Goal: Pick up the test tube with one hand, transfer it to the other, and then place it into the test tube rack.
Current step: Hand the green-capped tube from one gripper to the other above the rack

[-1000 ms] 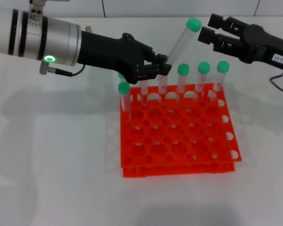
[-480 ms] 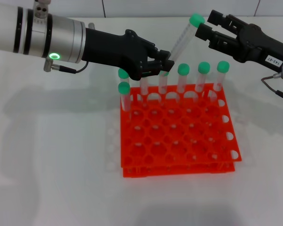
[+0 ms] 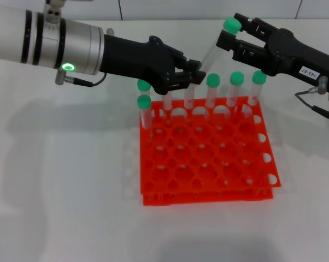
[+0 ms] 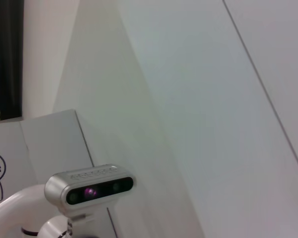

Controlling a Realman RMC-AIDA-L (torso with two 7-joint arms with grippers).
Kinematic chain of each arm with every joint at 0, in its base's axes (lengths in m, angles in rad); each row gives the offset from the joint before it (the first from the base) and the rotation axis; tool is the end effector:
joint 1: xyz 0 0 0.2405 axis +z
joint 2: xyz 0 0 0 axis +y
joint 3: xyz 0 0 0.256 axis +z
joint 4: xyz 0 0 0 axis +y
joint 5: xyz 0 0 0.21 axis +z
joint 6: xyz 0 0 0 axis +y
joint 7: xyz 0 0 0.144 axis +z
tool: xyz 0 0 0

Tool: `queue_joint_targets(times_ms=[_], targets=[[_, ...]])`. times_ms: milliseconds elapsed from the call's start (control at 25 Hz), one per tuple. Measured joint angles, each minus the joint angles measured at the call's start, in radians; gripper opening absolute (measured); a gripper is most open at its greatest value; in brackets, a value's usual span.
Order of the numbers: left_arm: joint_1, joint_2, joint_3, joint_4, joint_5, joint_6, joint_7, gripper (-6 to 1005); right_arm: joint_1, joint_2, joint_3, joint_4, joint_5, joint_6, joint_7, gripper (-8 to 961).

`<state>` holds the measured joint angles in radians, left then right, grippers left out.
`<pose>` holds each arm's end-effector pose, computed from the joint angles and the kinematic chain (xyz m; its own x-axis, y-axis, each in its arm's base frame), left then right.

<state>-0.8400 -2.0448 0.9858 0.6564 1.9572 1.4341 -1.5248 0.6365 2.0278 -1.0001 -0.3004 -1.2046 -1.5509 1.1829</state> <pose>-0.1475 0.3957 -0.0245 0.9285 0.1589 0.3356 0.1969 -0.9770 -0.0823 0.2025 0.3574 -0.0026 0.4657 -0.1874 -0.8649 -0.4720 -0.8793 -0.0637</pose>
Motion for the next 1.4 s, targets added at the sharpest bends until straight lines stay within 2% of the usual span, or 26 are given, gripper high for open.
queue_joint_targets(times_ms=[240,720,920,1120,1400], targets=[[-0.004,-0.004,0.029,0.000,0.000,0.000,-0.006,189,0.000,0.000,-0.021,0.001,0.026,-0.001,-0.007,795],[-0.009,-0.003,0.031,0.002,0.000,0.000,-0.007,189,-0.007,0.000,-0.023,0.001,0.028,0.001,-0.012,788],[-0.012,-0.003,0.031,0.003,0.000,0.000,-0.005,189,-0.008,0.000,-0.023,0.001,0.028,0.002,-0.012,654],[-0.012,-0.003,0.031,0.002,0.000,0.000,-0.004,189,-0.008,0.000,-0.023,0.001,0.028,0.003,-0.012,653],[-0.011,-0.004,0.031,0.001,0.000,0.000,-0.003,189,-0.007,0.000,-0.023,0.002,0.028,0.008,-0.013,506]])
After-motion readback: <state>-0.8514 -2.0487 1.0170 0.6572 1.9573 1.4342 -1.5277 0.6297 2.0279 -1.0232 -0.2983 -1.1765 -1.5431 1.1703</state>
